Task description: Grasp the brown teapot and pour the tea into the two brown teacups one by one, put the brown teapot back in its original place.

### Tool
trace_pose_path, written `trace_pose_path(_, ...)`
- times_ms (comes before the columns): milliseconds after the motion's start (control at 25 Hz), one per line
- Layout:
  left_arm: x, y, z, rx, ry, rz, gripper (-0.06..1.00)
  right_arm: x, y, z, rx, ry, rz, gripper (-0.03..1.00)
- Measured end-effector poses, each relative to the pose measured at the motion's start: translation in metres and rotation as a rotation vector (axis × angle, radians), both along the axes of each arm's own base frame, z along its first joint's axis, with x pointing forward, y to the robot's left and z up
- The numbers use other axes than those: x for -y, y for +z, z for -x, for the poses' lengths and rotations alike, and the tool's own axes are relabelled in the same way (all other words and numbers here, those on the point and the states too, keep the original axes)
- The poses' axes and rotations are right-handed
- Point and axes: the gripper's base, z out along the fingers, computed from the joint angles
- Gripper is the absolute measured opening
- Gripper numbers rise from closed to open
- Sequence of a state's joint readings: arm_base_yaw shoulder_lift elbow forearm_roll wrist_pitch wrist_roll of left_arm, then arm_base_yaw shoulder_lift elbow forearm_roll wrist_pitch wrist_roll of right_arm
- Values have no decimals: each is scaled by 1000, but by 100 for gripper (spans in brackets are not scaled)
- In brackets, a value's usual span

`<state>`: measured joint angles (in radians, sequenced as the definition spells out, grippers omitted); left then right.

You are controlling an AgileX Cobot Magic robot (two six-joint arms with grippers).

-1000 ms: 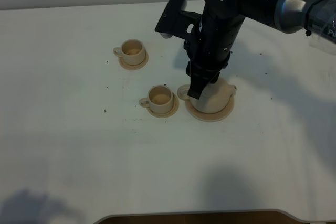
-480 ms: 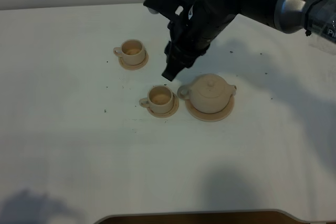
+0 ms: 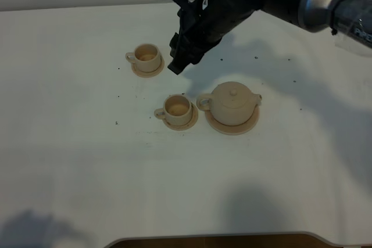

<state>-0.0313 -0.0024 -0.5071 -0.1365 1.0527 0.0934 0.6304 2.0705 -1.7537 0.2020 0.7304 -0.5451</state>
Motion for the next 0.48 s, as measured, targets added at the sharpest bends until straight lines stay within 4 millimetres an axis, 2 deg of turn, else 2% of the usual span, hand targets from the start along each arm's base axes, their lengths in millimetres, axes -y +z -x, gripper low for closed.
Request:
trace_pose_path(200,0,0,0,0,0,0,36,-6,-7,-17,-103,3,42,50)
trace_pose_path(480,0,0,0,0,0,0,36,-8,-41,-20,-232,94,188,50)
